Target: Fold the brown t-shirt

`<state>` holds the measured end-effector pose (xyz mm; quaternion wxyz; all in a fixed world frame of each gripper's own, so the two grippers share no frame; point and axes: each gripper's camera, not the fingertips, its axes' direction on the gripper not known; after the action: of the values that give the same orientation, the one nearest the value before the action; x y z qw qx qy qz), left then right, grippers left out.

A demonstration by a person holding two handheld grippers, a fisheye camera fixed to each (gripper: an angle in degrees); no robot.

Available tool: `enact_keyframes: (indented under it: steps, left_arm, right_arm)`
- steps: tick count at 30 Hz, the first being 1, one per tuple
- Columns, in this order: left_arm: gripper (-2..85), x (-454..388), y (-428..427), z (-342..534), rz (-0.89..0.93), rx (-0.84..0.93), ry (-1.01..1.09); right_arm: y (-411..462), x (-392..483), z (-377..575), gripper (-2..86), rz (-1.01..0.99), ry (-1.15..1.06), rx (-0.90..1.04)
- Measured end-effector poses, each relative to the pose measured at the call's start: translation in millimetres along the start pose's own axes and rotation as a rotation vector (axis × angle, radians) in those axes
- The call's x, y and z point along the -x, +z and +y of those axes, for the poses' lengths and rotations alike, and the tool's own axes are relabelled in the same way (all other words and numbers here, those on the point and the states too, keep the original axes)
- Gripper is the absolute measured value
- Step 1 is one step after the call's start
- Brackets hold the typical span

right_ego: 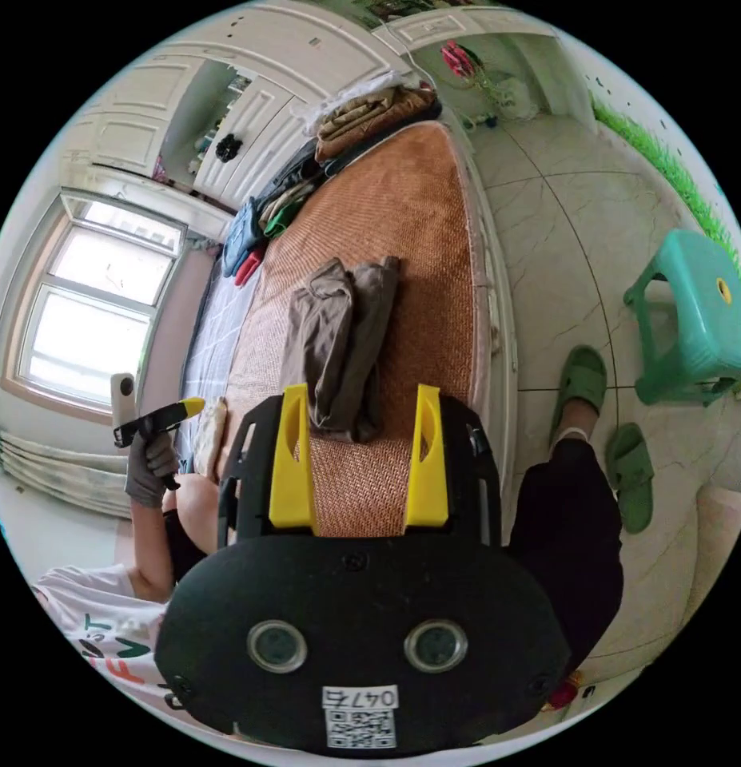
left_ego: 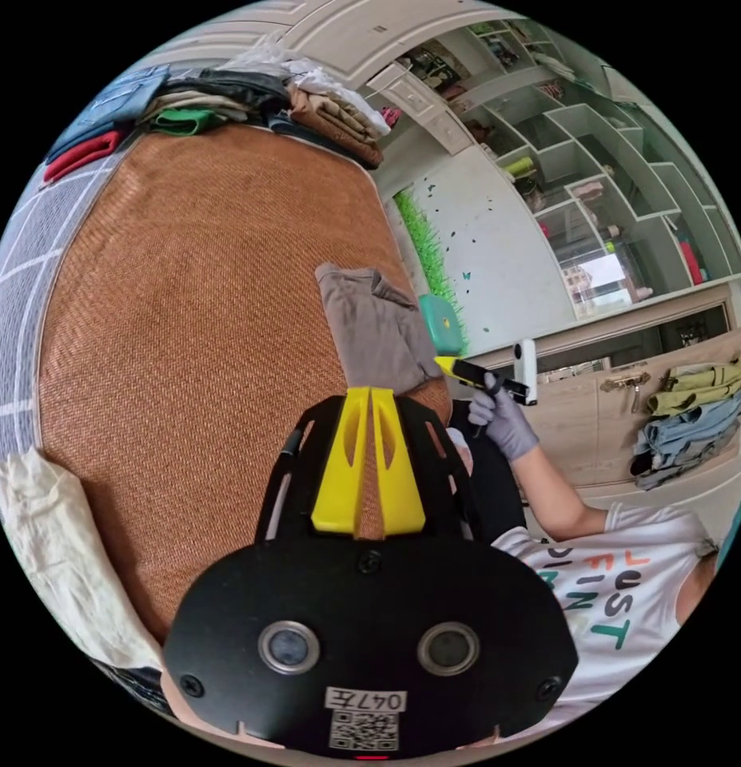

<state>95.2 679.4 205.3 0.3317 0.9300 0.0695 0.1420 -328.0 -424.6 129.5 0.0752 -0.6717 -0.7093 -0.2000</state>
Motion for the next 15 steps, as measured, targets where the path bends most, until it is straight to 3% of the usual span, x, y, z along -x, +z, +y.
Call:
enact_keyframes:
  steps: [8,13,15]
  left_arm:
    - [-1.0,59,-62,64,-0.098,-0.035,-0.038]
    - [-1.0,149,-51,111,0.135,-0.095,-0.217]
    - [-1.0,177,-68,126,0.223,-0.209,-0.246]
  right_arm:
    - [17,25,-1,10.9,0.006,0.031,0.027]
    - [39,34,1,8.7,0.042,0.062,0.026]
    - [44,37,-1,9.0,0.002,0.085,0.034]
